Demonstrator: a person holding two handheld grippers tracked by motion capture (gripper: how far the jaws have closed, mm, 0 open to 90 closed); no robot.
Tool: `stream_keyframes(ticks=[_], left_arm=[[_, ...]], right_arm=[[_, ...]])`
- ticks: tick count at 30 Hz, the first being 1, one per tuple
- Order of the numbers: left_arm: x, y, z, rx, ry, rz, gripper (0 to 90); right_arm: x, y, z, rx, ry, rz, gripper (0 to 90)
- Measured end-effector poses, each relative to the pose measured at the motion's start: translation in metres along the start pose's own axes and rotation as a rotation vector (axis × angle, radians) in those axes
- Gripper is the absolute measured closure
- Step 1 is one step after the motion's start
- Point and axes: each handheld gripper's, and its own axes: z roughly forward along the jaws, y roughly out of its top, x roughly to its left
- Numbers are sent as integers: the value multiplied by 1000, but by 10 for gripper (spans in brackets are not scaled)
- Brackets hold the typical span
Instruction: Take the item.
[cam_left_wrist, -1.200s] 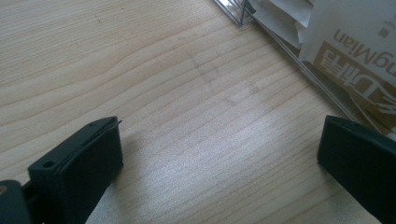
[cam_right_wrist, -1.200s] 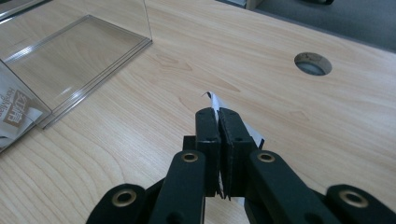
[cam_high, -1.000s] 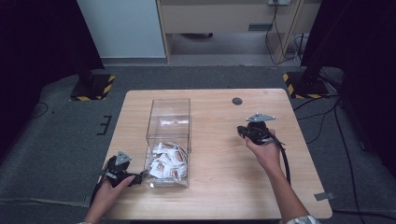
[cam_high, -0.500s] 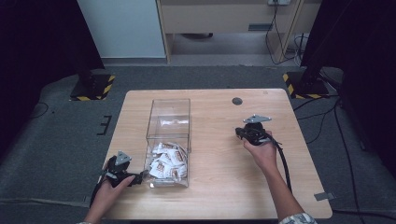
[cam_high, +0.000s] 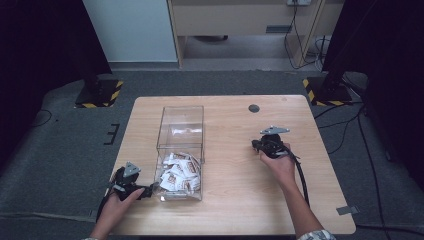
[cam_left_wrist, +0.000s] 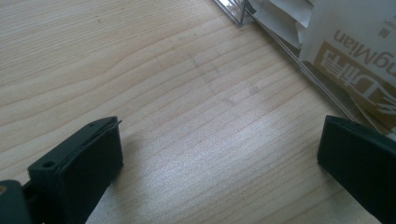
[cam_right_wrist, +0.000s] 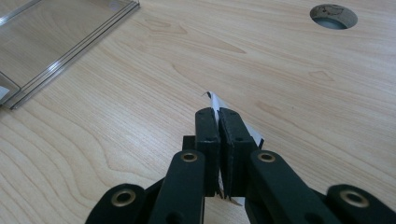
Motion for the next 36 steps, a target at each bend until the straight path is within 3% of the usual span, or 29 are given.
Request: stream_keyframes(ticks=[27,36], left_arm=[[0,0,0,0,0,0,0],[0,0,0,0,0,0,0]], right_arm=[[-2,-6,4,28,0,15,846],[-3,-6,3,22,-17,39,684]])
